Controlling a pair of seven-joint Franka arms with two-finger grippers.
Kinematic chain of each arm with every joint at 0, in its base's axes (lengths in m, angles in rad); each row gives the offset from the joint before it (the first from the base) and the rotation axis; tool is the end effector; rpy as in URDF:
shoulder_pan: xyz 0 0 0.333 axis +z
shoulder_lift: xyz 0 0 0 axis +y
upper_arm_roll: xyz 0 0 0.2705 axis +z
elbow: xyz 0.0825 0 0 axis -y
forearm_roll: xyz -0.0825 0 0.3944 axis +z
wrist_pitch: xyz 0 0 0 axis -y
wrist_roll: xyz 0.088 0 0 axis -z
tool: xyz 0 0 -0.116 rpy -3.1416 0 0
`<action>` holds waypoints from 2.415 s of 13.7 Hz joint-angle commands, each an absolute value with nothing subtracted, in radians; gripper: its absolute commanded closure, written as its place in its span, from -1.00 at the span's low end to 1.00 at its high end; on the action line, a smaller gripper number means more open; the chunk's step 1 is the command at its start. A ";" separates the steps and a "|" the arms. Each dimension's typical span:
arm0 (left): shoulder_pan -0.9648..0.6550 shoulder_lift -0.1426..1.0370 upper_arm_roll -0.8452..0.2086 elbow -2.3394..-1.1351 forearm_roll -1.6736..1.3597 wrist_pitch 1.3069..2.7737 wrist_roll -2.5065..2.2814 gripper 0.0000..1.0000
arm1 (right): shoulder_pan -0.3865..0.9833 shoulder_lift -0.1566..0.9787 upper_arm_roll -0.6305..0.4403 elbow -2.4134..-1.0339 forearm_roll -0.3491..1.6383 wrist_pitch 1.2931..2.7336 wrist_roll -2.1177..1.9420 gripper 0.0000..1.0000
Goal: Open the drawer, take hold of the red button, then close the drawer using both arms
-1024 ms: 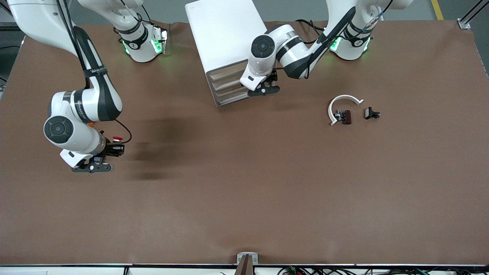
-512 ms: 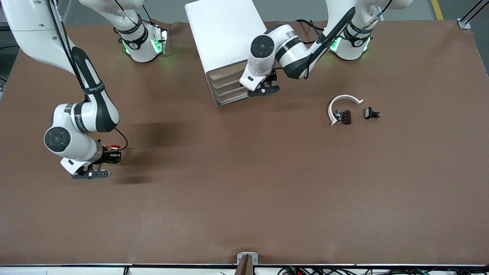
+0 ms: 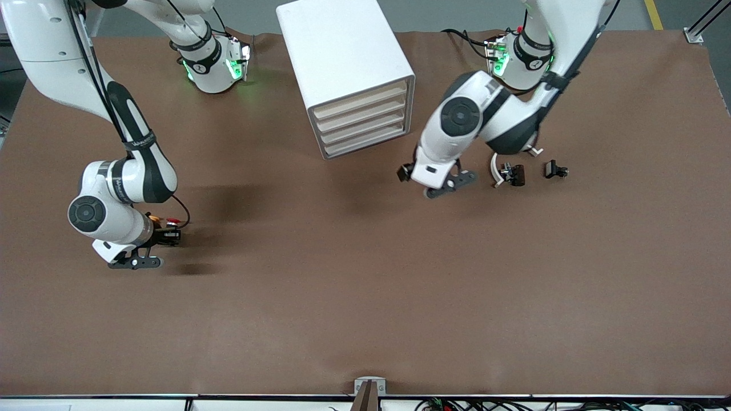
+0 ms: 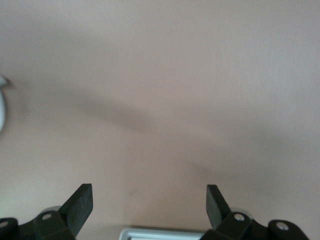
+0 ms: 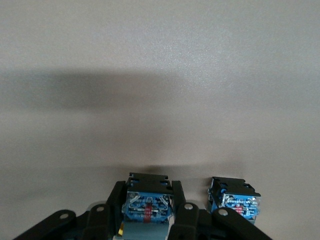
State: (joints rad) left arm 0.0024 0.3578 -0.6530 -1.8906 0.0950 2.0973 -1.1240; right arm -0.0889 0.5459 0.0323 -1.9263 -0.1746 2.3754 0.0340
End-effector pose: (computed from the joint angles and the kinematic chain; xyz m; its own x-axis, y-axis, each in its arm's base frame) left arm 0.4903 -0.3548 0.2883 0.8917 0.4258 -0.1534 0.4300 -0.9028 -0.0060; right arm 0.5959 -0.0363 0.1396 0.9947 0.0324 -0.0979 0.0417 -0.9946 0.0947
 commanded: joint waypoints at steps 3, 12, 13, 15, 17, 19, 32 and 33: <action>0.184 0.342 -0.664 -1.741 0.189 1.994 -1.007 -1.00 | -0.123 0.569 0.054 -1.908 -0.195 2.390 0.032 0.72; 0.414 0.229 -0.663 -1.473 0.193 1.631 -0.554 -1.00 | -0.115 0.548 0.057 -1.917 -0.192 2.343 0.049 -1.00; 0.417 0.204 -0.660 -1.471 0.192 1.626 -0.525 -1.00 | -0.114 0.520 0.060 -1.916 -0.187 2.304 0.049 -1.00; 0.393 0.125 -0.589 -1.488 0.175 1.623 -0.430 -1.00 | -0.109 0.462 0.064 -1.916 -0.183 2.203 0.051 -1.00; 0.298 0.049 -0.476 -1.515 0.150 1.594 -0.339 -1.00 | -0.101 0.398 0.066 -1.917 -0.163 2.123 0.051 -1.00; 0.171 -0.014 -0.334 -1.522 0.094 1.562 -0.296 -1.00 | -0.100 0.330 0.066 -1.919 -0.120 2.019 0.051 -1.00; -0.069 -0.170 -0.069 -1.680 0.015 1.523 -0.176 -1.00 | -0.087 -0.081 0.064 -1.896 -0.021 1.658 0.035 -1.00; -0.068 -0.170 -0.069 -1.681 0.015 1.523 -0.173 -1.00 | -0.086 -0.106 0.066 -1.885 -0.021 1.640 0.035 -1.00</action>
